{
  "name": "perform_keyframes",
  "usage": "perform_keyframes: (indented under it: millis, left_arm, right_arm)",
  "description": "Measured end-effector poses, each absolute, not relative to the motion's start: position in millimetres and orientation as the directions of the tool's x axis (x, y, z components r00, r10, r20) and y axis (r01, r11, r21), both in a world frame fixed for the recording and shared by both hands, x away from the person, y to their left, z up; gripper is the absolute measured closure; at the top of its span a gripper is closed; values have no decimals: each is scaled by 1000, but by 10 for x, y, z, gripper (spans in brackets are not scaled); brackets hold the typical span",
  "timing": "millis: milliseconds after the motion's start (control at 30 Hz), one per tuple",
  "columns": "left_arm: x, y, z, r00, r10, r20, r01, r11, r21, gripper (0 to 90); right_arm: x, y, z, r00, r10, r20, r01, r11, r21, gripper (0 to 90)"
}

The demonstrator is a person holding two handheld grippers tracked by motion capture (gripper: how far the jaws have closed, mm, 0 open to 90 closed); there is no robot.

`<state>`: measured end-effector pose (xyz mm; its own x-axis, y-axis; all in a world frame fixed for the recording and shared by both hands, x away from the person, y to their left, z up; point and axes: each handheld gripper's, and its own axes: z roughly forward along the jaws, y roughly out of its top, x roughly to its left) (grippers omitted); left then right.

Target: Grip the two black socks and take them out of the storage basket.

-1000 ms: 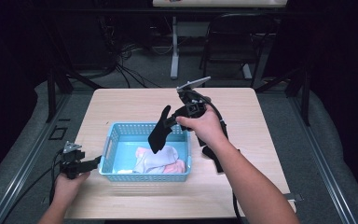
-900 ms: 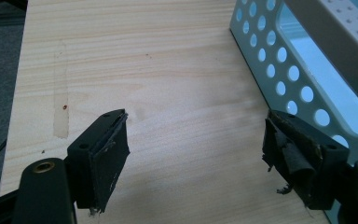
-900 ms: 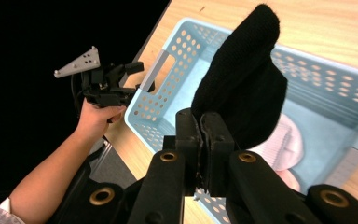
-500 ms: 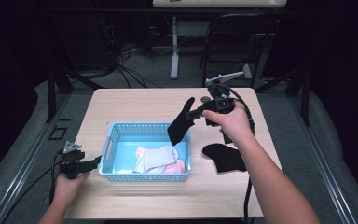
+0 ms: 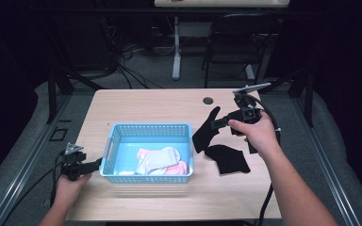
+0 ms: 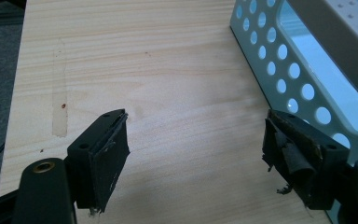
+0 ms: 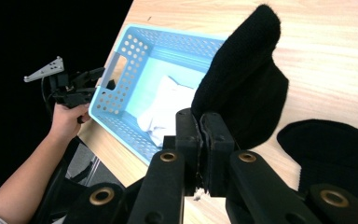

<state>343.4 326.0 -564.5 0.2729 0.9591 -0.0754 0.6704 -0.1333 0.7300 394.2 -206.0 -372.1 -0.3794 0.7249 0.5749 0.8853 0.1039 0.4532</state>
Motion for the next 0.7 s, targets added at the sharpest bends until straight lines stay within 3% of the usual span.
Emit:
perform_keyframes:
  millis: [333,700]
  left_arm:
    - [3435,3266,-5643,272,959,-74,672,-135,728,223]
    - [3434,3260,-5649,270,960,-69,672,-137,727,223]
  right_arm:
    - [3994,-2099,-3944,-358,738,572,901,113,418,868]
    - [3949,-2534,-4472,-221,833,507,941,46,335,866]
